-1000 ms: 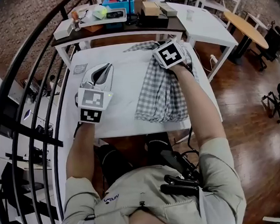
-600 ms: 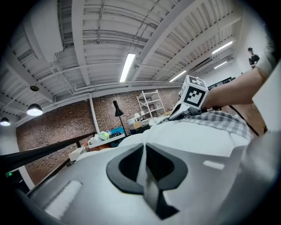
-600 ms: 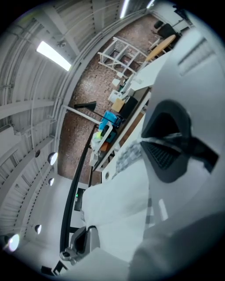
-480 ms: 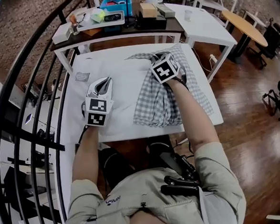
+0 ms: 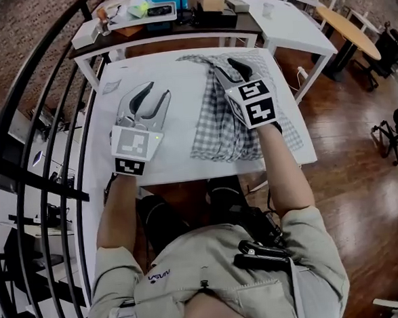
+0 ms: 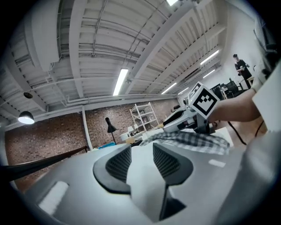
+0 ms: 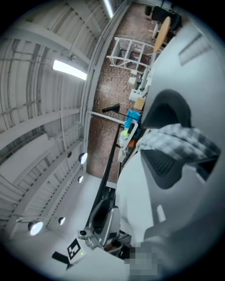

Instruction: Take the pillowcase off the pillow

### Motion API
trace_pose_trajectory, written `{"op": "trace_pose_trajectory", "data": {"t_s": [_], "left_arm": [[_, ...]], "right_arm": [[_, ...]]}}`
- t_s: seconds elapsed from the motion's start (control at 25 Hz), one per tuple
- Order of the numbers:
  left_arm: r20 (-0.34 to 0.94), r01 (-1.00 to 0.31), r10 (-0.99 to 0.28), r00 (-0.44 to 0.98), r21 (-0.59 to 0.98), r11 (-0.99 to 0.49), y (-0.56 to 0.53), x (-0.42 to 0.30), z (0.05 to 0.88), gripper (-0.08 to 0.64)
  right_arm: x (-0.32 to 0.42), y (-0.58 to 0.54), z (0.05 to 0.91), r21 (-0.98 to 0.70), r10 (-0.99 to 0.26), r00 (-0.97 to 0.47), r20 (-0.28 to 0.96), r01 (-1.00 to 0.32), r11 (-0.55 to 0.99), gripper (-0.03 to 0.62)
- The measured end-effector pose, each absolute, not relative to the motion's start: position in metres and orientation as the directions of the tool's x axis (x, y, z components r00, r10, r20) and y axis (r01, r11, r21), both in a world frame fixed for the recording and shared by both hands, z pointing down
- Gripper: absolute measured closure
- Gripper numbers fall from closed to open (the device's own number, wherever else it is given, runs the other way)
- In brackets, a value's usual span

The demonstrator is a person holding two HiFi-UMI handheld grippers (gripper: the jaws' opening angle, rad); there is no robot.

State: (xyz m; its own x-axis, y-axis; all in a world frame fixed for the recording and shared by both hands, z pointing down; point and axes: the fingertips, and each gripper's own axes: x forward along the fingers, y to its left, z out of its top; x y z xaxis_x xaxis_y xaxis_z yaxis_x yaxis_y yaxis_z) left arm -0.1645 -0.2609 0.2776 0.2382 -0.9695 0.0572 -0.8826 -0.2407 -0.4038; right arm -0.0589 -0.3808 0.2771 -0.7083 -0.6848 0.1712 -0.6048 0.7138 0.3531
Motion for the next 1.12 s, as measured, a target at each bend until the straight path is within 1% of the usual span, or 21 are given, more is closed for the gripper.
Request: {"op": "trace_pose_trajectory", "data": {"t_s": [0.12, 0.32, 0.4, 0.56, 0.72, 0.8, 0.92, 1.0, 1.12], "left_arm": [[0.066, -0.884, -0.961, 0.268, -0.380, -0.273, -0.234, -0.147, 0.287, 0.417], [0.104, -0.884, -0.957, 0.270, -0.368, -0.289, -0.184, -0.124, 0.321, 0.414], [0.126, -0.877, -0.955, 0.270, -0.377, -0.297, -0.168, -0.115, 0.339, 0.410], [0.151, -0.856, -0.945, 0.288, -0.402, -0.325, -0.162, -0.099, 0.359, 0.399], [0.199, -0.861, -0.951, 0.235, -0.412, -0.299, -0.173, -0.105, 0.391, 0.388], [0.209, -0.870, -0.957, 0.199, -0.411, -0.271, -0.176, -0.110, 0.404, 0.434], [0.179, -0.859, -0.966, 0.188, -0.447, -0.250, -0.178, -0.110, 0.391, 0.519], [0.145, -0.856, -0.970, 0.194, -0.459, -0.240, -0.179, -0.110, 0.375, 0.541], [0.077, -0.865, -0.979, 0.191, -0.459, -0.205, -0.180, -0.117, 0.347, 0.545]], "right_arm": [[-0.047, -0.334, 0.283, 0.303, -0.672, -0.730, 0.122, -0.617, 0.726, 0.442], [-0.027, -0.256, 0.308, 0.244, -0.654, -0.751, 0.097, -0.619, 0.747, 0.443], [-0.021, -0.230, 0.327, 0.235, -0.647, -0.753, 0.119, -0.612, 0.755, 0.442], [-0.023, -0.200, 0.374, 0.187, -0.628, -0.747, 0.217, -0.600, 0.778, 0.443], [-0.030, -0.202, 0.395, 0.214, -0.653, -0.720, 0.236, -0.617, 0.757, 0.454], [-0.031, -0.204, 0.398, 0.256, -0.667, -0.704, 0.245, -0.616, 0.745, 0.485], [-0.026, -0.206, 0.396, 0.287, -0.681, -0.690, 0.247, -0.619, 0.731, 0.546], [-0.020, -0.209, 0.391, 0.306, -0.695, -0.678, 0.241, -0.626, 0.717, 0.565], [-0.006, -0.221, 0.376, 0.356, -0.735, -0.641, 0.221, -0.648, 0.673, 0.571]]}}
